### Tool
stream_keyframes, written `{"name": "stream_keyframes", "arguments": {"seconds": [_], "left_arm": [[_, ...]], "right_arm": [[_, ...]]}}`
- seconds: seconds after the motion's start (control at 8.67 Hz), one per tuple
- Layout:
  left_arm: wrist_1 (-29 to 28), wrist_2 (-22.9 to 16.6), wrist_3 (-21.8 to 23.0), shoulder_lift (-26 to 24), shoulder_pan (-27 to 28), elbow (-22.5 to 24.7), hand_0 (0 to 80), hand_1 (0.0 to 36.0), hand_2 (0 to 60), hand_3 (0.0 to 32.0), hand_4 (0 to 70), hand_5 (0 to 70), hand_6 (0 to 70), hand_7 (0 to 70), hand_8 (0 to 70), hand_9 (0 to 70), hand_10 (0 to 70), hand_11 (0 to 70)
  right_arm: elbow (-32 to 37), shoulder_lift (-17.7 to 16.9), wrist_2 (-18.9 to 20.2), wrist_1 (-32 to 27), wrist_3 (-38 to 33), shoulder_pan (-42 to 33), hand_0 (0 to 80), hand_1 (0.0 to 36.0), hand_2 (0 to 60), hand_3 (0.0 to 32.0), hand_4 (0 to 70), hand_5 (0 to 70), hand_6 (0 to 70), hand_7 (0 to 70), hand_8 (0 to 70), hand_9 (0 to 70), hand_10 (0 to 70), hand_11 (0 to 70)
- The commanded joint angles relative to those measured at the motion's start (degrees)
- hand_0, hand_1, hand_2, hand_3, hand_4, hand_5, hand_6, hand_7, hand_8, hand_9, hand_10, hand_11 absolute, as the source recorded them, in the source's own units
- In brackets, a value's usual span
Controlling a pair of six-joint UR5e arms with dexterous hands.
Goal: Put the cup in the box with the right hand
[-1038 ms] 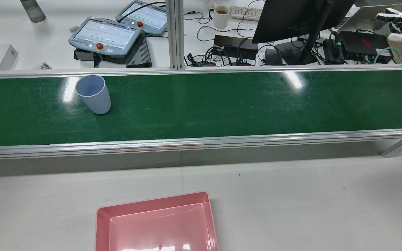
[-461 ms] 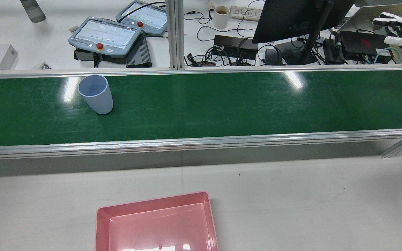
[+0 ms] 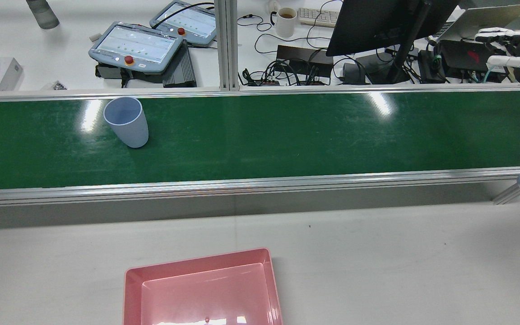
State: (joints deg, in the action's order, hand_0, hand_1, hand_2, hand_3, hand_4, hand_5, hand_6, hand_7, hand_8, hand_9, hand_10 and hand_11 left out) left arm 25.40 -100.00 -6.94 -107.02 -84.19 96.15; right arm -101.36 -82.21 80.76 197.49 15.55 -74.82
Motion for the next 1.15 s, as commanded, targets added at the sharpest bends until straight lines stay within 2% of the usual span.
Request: {"name": "stream_keyframes", "arguments": {"seconds": [0.0,1.04], "left_arm": [[0.00,0.07,0.00,-0.03,-0.01,0.00,0.0,0.0,0.0,0.0,0.0,0.0,0.0,0.0,0.0,0.0,0.0,0.0],[0.00,-0.01,0.00,-0.03,-0.01,0.00,0.0,0.0,0.0,0.0,0.0,0.0,0.0,0.0,0.0,0.0,0.0,0.0]], "right_arm": [[0.02,0.03,0.01,0.00,0.10,0.11,54.8,16.3,8.8,0.0,36.0,6.0,9.1,34.1,2.2,7.6,7.4,12.6],[0.20,0.12,0.01,0.09,0.10,0.11,55.8,16.5,6.2,0.0,36.9,6.2,9.6,36.7,2.6,8.5,7.5,12.8]]}}
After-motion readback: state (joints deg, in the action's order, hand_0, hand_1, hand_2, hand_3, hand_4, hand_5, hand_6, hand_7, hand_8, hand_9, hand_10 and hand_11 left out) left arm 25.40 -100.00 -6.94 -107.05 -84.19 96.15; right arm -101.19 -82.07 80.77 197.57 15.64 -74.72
